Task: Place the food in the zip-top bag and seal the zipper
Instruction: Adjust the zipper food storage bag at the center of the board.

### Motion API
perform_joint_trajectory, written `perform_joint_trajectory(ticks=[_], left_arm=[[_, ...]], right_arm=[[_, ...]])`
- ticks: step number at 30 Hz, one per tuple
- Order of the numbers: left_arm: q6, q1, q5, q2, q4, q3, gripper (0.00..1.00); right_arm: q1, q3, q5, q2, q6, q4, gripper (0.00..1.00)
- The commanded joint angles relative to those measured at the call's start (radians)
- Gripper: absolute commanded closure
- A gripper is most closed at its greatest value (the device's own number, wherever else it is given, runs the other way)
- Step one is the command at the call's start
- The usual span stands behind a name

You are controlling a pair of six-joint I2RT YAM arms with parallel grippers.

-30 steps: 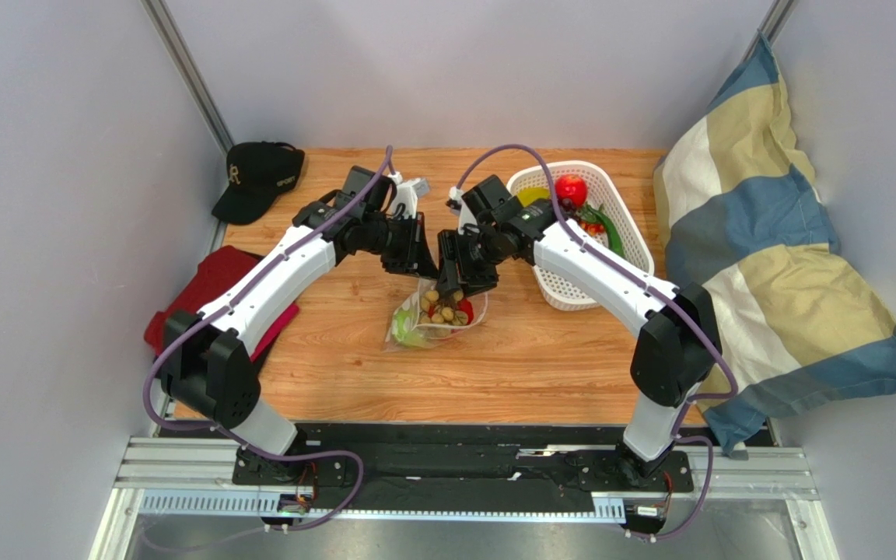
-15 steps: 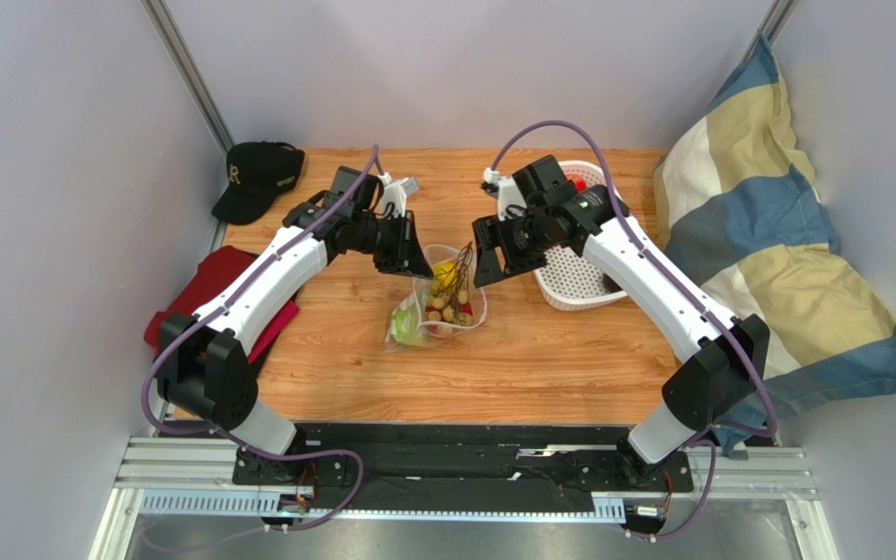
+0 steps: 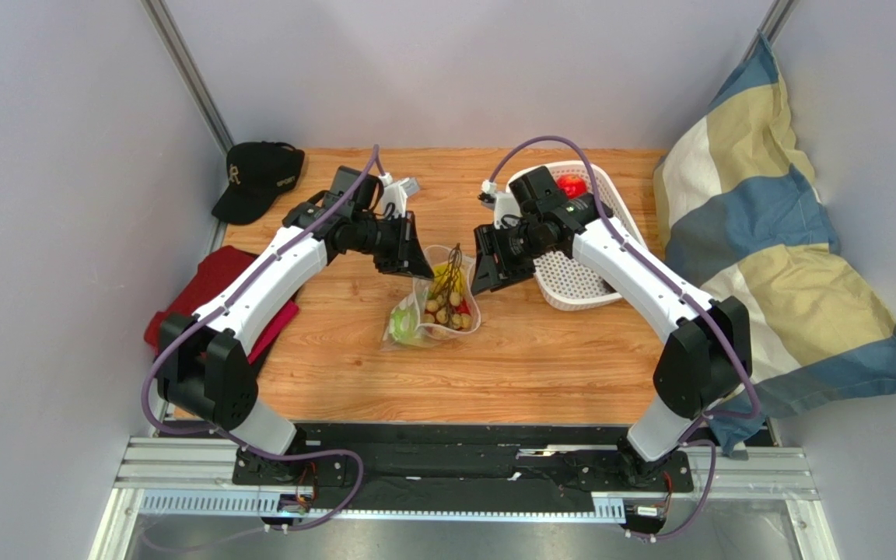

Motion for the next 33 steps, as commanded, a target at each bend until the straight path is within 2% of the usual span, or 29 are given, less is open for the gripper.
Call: perform_joint_trajectory(ticks=[1, 4, 8, 11, 14, 15, 16, 17, 21, 22, 26, 33], left_arm=[[0.014, 0.006, 0.014, -0.013, -0.003, 0.024, 1.00], [0.014, 0.008, 0.016, -0.016, -0.001, 0.018, 1.00], [0.012, 0.008, 0.020, -0.016, 0.003, 0.015, 1.00], [0.012, 0.010, 0.022, -0.017, 0.005, 0.015, 1.00], [0.014, 0.008, 0.030, -0.023, 0.006, 0.012, 1.00], [0.015, 0.009, 0.036, -0.023, 0.008, 0.010, 1.00], [0.018, 0.010, 0.040, -0.025, 0.008, 0.009, 1.00], [0.027, 0.010, 0.042, -0.028, -0.003, 0.015, 1.00], [0.099, 0.003, 0.034, -0.063, -0.093, 0.073, 1.00], [0.121, 0.000, 0.018, -0.074, -0.119, 0.105, 1.00], [0.251, -0.041, -0.058, -0.100, -0.281, 0.170, 1.00], [0.294, -0.069, -0.139, -0.048, -0.346, 0.162, 1.00]], right_arm=[[-0.008, 0.024, -0.120, 0.015, 0.036, 0.057, 0.41], [-0.013, 0.015, -0.137, -0.004, 0.034, 0.061, 0.33], [-0.016, -0.004, -0.140, -0.013, 0.027, 0.064, 0.34], [-0.015, -0.008, -0.148, -0.008, 0.029, 0.072, 0.40], [-0.010, -0.033, -0.110, 0.016, 0.020, 0.073, 0.52], [-0.010, -0.040, -0.102, 0.025, 0.018, 0.080, 0.60], [-0.010, -0.044, -0.097, 0.038, 0.017, 0.083, 0.92], [-0.010, -0.038, -0.104, 0.038, 0.018, 0.083, 1.00], [-0.010, 0.019, -0.203, -0.045, 0.096, 0.095, 1.00], [-0.009, 0.030, -0.250, -0.072, 0.172, 0.106, 1.00], [0.016, 0.049, -0.271, -0.146, 0.271, 0.152, 1.00], [0.008, -0.031, -0.206, -0.058, 0.185, 0.150, 1.00]])
